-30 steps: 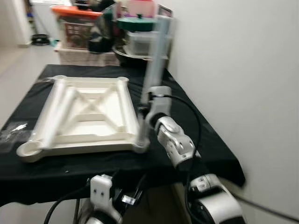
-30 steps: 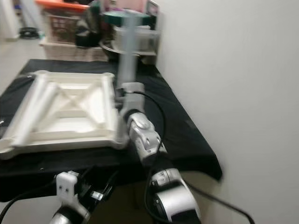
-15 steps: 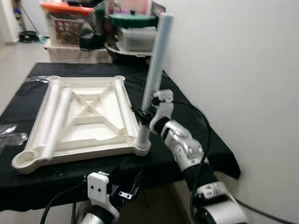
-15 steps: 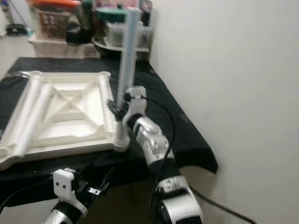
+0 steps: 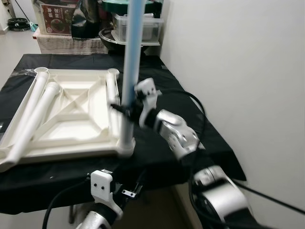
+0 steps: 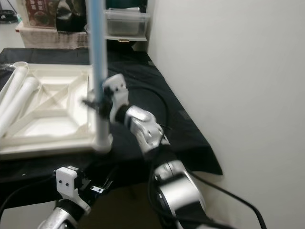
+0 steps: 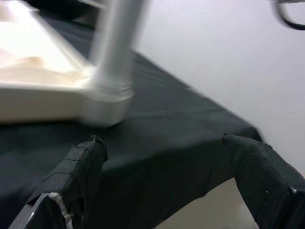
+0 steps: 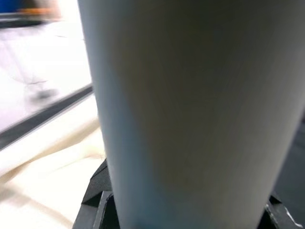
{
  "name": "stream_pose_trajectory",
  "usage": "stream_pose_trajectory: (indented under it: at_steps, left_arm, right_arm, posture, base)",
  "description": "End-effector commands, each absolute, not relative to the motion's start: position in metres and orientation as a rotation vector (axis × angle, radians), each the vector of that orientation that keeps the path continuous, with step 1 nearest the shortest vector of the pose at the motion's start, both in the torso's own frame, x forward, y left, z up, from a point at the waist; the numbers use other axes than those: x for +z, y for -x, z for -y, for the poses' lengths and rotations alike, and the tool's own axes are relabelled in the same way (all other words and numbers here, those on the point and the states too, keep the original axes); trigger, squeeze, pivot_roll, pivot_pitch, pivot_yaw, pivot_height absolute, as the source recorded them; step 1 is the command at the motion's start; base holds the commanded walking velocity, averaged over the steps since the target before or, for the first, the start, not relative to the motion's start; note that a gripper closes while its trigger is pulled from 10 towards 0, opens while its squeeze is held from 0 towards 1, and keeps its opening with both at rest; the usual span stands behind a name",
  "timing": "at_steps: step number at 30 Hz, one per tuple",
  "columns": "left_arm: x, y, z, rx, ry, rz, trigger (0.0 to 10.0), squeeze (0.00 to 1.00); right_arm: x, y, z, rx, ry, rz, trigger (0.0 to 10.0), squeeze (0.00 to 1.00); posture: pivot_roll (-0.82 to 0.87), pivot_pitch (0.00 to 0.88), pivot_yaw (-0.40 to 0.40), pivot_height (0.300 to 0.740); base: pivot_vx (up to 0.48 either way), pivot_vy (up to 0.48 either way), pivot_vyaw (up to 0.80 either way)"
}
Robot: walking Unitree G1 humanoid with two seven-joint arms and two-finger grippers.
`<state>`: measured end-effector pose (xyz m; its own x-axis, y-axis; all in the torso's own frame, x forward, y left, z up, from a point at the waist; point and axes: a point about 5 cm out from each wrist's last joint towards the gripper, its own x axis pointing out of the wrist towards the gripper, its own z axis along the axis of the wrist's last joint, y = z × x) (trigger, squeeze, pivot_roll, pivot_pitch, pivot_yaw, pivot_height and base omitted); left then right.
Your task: Building children table
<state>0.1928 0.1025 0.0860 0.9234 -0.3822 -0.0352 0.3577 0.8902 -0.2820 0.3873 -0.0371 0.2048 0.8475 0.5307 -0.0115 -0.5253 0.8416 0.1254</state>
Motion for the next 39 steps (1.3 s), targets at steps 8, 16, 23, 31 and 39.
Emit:
stream_pose_trajectory:
  at_steps: [8,16,23,31,39]
  left_arm:
    - [0.084,-0.190,-0.103,-0.389,0.268,-0.103,10.0,0.00]
    - [0.086,-0.192,-0.104,-0.389,0.269,-0.101,10.0,0.00]
    - [0.086,-0.194,-0.106,-0.385,0.265,-0.095,10.0,0.00]
    - [0.088,-0.193,-0.108,-0.375,0.255,-0.092,10.0,0.00]
    - [0.088,-0.192,-0.111,-0.367,0.247,-0.092,10.0,0.00]
  right_arm:
    - [0.143,-0.359,0.040,0.288,-0.237,-0.247,10.0,0.00]
    - [0.198,-0.356,0.016,0.708,-0.253,0.008,10.0,0.00]
    - [0.202,-0.326,0.019,1.310,-0.110,0.075,0.6,0.00]
    - [0.164,-0.380,0.051,0.424,-0.078,-0.204,0.0,0.00]
    - [0.150,-0.365,0.072,0.049,-0.198,-0.205,5.9,0.00]
  posture:
    - [0.12,0.000,-0.126,0.740]
    - [0.12,0.000,-0.129,0.740]
    - [0.13,0.000,-0.128,0.740]
    - [0.13,0.000,-0.128,0.740]
    - [0.13,0.000,-0.112,0.740]
  base:
    - [0.000,0.000,0.00]
    - [0.000,0.000,0.00]
    - [0.000,0.000,0.00]
    - [0.000,0.000,0.00]
    - [0.000,0.000,0.00]
